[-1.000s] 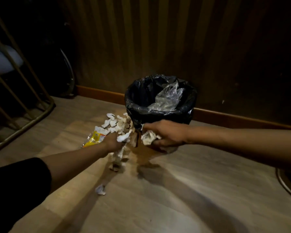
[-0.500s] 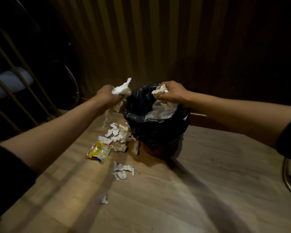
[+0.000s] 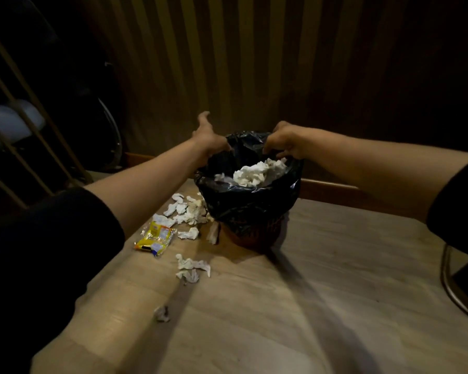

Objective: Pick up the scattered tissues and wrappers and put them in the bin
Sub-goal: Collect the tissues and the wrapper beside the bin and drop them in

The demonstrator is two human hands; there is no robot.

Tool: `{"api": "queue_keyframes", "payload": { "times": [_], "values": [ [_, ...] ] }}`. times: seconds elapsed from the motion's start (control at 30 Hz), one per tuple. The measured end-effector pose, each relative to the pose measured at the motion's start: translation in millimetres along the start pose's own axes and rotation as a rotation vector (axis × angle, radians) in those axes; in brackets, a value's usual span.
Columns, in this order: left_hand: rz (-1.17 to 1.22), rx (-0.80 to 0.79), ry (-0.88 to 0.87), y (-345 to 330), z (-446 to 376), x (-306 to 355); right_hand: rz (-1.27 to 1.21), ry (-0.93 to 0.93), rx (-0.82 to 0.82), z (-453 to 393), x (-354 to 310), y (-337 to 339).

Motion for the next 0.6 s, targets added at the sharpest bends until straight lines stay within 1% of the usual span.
{"api": "queue_keyframes", "payload": {
  "times": [0.1, 0.2, 0.3, 0.37, 0.47, 0.57, 0.6],
  "values": [
    [-0.082, 0.02, -0.019, 20.3, 8.4, -17.4, 0.082, 0.044, 0.035, -2.4, -6.6, -7.8],
    [-0.141, 0.005, 0.05, 37.6, 20.8, -43.8, 0.144, 0.109, 0.0, 0.3, -16.0, -32.4],
    [-0.251, -0.011, 0.083, 54.2, 33.7, -72.0, 0.18, 0.182, -0.019, 4.1, -34.0, -62.1],
    [-0.372, -0.05, 0.079, 64.5, 44.2, -89.8, 0.224, 0.234, -0.012, 6.4, -50.3, -79.0],
    [-0.529, -0.227, 0.111, 72.0, 59.5, -128.6, 0.23, 0.32, -0.017, 16.0, -72.7, -101.6],
    [-0.703, -0.444, 0.18, 68.5, 73.9, -178.9, 0.285, 0.401, -0.131, 32.2, -81.7, -136.0],
    [-0.759, -0.483, 0.203, 64.0, 76.2, -197.8, 0.334, 0.43, -0.173, 38.5, -81.1, -149.3]
  ]
}}
Point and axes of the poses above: each hand's wrist, its own z-axis away from the middle knuckle, its own y-axis out of the back of the hand, x = y × z, the point moved 8 cm from there along -z, towards the middle knuckle, and after that the axes turned 5 degrees about -z, right-handed, at the moved point
